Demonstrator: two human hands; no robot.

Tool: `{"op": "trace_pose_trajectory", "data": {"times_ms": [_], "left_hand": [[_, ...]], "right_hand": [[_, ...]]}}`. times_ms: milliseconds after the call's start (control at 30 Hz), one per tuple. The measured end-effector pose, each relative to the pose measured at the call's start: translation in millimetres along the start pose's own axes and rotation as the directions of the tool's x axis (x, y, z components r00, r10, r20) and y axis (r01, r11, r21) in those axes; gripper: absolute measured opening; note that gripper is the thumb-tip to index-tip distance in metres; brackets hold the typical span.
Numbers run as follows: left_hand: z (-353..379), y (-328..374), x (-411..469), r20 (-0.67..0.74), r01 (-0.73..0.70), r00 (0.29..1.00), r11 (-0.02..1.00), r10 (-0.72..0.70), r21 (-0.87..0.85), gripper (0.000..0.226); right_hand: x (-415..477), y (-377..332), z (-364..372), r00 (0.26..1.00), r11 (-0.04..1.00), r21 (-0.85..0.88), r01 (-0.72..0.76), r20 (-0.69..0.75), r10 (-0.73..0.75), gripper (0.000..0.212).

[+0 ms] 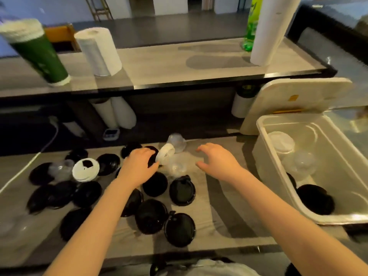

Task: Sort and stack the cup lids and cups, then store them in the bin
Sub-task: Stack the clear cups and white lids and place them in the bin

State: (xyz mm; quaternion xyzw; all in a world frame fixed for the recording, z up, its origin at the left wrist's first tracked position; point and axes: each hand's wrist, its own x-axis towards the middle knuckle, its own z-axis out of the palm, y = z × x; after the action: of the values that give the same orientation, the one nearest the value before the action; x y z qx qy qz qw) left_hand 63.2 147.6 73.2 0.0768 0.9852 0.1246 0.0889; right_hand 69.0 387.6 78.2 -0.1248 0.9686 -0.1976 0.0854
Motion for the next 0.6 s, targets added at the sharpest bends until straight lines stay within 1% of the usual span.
{"op": "trace_pose_trajectory", "data": {"times_ms": [67, 200, 300, 400, 467, 600], "left_hand": [[6.5, -26.7, -2.8, 0.079, 0.099, 0.992, 0.995, -0.098, -0.011, 0.055], [18.6, -59.8, 1.7, 0.215, 0.202, 0.96, 0.977, -0.182, -0.075, 0.061], [28.6, -68.4, 8.7, 0.302, 0.206, 0.936, 0.977, -0.18, -0.056, 0.063], [35.8, -67.4, 15.8, 0.307, 0.196, 0.938, 0.976, -0.158, -0.096, 0.061], [38.1, -65.6, 21.7, 0.298, 0.192, 0.944, 0.969, -0.14, -0.154, 0.059], [38.7, -59.3, 31.7, 0.279, 0.174, 0.956, 0.946, -0.095, -0.273, 0.053]], "right_hand": [[13.1, -13.6, 20.0, 0.997, 0.999, 0.024, -0.033, 0.075, 0.031, 0.05], [38.5, -32.5, 55.5, 0.974, 0.994, 0.032, -0.101, 0.208, 0.092, 0.065], [58.1, -43.4, 76.8, 0.951, 0.978, 0.015, -0.209, 0.238, 0.199, 0.082], [72.3, -47.3, 92.4, 0.926, 0.952, 0.064, -0.3, 0.26, 0.274, 0.097], [75.7, -47.4, 100.1, 0.92, 0.939, 0.113, -0.325, 0.268, 0.286, 0.098], [71.9, -46.2, 104.7, 0.94, 0.905, 0.266, -0.331, 0.177, 0.291, 0.081]]}}
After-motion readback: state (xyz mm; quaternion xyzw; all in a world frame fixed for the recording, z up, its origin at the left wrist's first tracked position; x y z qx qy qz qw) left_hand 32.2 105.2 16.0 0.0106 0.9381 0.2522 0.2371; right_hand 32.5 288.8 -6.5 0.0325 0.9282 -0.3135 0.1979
